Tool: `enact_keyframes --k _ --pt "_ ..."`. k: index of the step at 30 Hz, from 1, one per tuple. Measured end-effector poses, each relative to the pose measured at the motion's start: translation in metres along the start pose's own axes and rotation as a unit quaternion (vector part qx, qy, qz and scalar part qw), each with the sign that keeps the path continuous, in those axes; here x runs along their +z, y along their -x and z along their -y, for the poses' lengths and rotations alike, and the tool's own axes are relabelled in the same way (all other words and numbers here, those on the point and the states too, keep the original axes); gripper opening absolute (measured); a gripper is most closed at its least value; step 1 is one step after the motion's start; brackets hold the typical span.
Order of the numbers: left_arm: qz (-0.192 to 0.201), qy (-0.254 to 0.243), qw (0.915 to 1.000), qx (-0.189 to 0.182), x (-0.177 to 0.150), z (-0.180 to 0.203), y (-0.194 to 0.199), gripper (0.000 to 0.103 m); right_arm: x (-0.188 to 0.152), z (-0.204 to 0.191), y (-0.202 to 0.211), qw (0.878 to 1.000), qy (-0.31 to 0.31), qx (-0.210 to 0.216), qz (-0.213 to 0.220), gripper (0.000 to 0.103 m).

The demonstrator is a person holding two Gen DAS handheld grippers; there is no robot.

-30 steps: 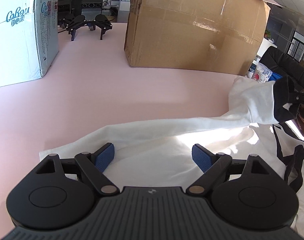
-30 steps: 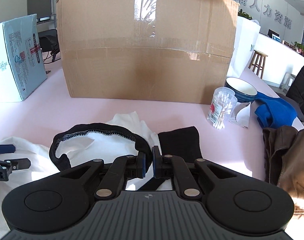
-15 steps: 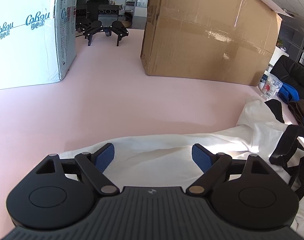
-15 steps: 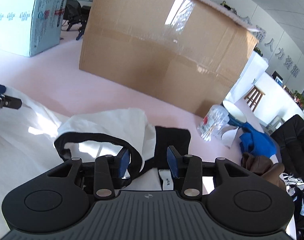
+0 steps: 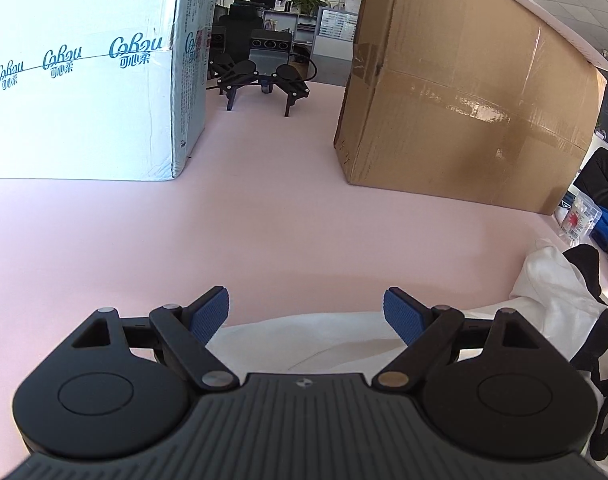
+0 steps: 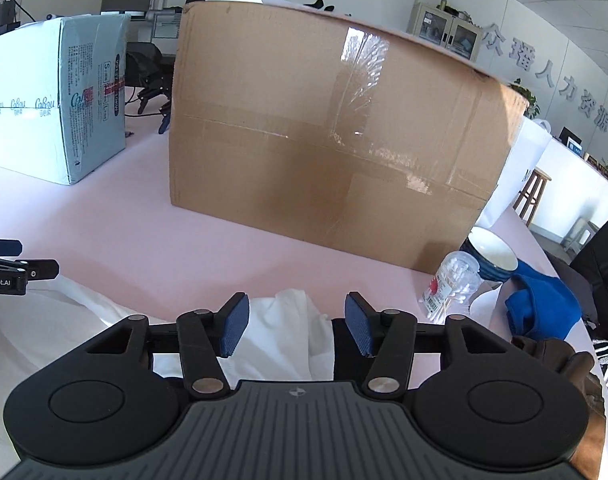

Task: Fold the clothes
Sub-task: 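Open the right gripper and press the folded shirt edge flat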

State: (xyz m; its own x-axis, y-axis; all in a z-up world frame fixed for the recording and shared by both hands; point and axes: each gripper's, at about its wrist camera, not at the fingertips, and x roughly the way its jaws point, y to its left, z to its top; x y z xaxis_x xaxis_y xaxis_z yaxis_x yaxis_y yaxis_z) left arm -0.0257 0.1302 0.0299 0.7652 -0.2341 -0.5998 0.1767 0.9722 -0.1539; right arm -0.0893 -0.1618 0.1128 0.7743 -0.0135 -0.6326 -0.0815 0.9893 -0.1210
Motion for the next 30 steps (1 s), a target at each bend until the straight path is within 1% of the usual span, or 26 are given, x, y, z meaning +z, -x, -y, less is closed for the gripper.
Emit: enact_keyframes --k 1,4,6,8,10,12,15,19,23,24,25,26,27,28,30 --pt "-0.004 -0.006 1.0 0.002 -0.001 0.002 -0.002 0.083 -0.002 0.004 -0.009 1.0 -0.016 0.017 -0.008 0.057" --pt "-0.001 -0.038 0.9989 0.027 -0.005 0.008 -0.005 0.083 -0.009 0.015 -0.035 0.996 -0.067 0.049 -0.029 0.058" --pt "-0.003 -0.048 0.9983 0.032 -0.005 0.009 -0.008 0.083 -0.012 0.018 -0.049 0.994 -0.08 0.065 -0.043 0.056" --pt "-0.013 -0.048 0.9984 0.027 -0.005 0.008 -0.012 0.083 -0.014 0.019 -0.058 0.993 -0.093 0.051 -0.053 0.056" --pt "-0.016 -0.047 0.9984 0.026 -0.005 0.008 -0.014 0.083 -0.016 0.02 -0.057 0.994 -0.095 0.037 -0.042 0.056" --pt "-0.019 -0.045 0.9985 0.024 -0.005 0.007 -0.015 0.083 -0.016 0.022 -0.056 0.994 -0.093 0.034 -0.044 0.056" --pt "-0.027 -0.045 0.9984 0.021 -0.005 0.008 -0.018 0.083 -0.018 0.027 -0.064 0.992 -0.105 0.043 -0.061 0.056" --pt "-0.031 -0.054 0.9977 0.026 -0.008 0.01 -0.019 0.083 -0.022 0.03 -0.076 0.989 -0.118 0.062 -0.065 0.056" --pt "-0.031 -0.059 0.9973 0.029 -0.009 0.012 -0.019 0.084 -0.028 0.036 -0.092 0.984 -0.139 0.066 -0.088 0.055" --pt "-0.031 -0.061 0.9972 0.03 -0.009 0.012 -0.019 0.084 -0.03 0.038 -0.094 0.983 -0.146 0.067 -0.091 0.051" --pt "-0.031 -0.062 0.9972 0.03 -0.01 0.013 -0.019 0.084 -0.031 0.04 -0.094 0.983 -0.15 0.063 -0.087 0.041" --pt "-0.031 -0.062 0.9971 0.031 -0.01 0.013 -0.019 0.084 -0.031 0.04 -0.092 0.983 -0.149 0.06 -0.087 0.034" --pt "-0.031 -0.063 0.9971 0.032 -0.01 0.013 -0.02 0.084 -0.032 0.041 -0.091 0.983 -0.15 0.061 -0.087 0.017" --pt "-0.031 -0.062 0.9971 0.032 -0.01 0.013 -0.02 0.084 -0.032 0.043 -0.09 0.982 -0.155 0.068 -0.089 0.009" --pt "-0.032 -0.061 0.9971 0.033 -0.01 0.013 -0.021 0.085 -0.034 0.046 -0.087 0.979 -0.165 0.078 -0.09 0.006"
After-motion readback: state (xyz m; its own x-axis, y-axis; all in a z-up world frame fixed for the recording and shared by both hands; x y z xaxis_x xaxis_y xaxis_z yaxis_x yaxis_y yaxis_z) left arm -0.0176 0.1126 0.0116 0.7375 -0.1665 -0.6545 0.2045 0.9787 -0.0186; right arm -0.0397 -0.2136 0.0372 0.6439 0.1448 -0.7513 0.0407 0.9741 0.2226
